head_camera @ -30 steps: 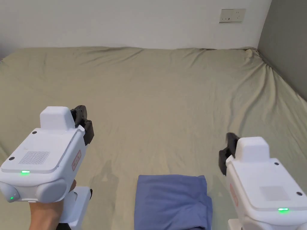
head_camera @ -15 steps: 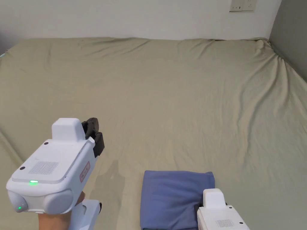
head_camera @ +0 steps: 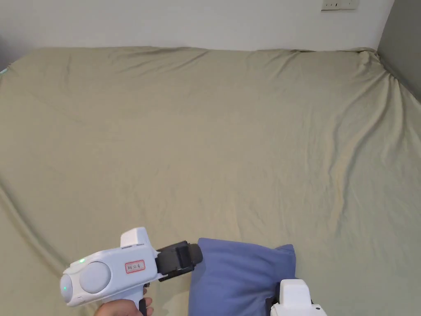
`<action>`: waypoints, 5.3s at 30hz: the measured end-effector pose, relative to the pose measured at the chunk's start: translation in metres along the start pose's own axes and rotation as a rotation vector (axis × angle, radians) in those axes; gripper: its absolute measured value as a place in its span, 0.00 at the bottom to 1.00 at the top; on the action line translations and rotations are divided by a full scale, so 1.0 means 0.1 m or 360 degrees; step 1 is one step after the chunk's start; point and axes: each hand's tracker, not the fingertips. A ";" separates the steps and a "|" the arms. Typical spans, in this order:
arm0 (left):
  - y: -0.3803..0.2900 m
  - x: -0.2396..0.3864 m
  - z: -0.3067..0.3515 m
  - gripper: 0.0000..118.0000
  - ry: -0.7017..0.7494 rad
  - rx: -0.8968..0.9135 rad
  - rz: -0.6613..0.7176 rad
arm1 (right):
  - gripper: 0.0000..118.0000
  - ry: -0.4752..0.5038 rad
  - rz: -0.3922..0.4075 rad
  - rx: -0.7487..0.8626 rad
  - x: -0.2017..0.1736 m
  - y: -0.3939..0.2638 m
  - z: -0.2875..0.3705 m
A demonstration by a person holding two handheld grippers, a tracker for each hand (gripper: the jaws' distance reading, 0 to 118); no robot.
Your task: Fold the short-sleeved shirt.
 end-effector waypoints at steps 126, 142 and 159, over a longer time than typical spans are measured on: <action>0.09 1.61 1.36 0.00 0.0434 0.1656 -0.1153 | 0.01 -0.0273 0.0030 0.1146 0.71 1.95 1.94; 0.11 1.58 1.33 0.00 0.0439 0.1630 -0.1165 | 0.01 -0.0281 0.0039 0.1148 0.70 1.98 1.95; 0.14 1.56 1.32 0.00 0.0447 0.1629 -0.1182 | 0.01 -0.0277 0.0043 0.1142 0.69 2.03 1.92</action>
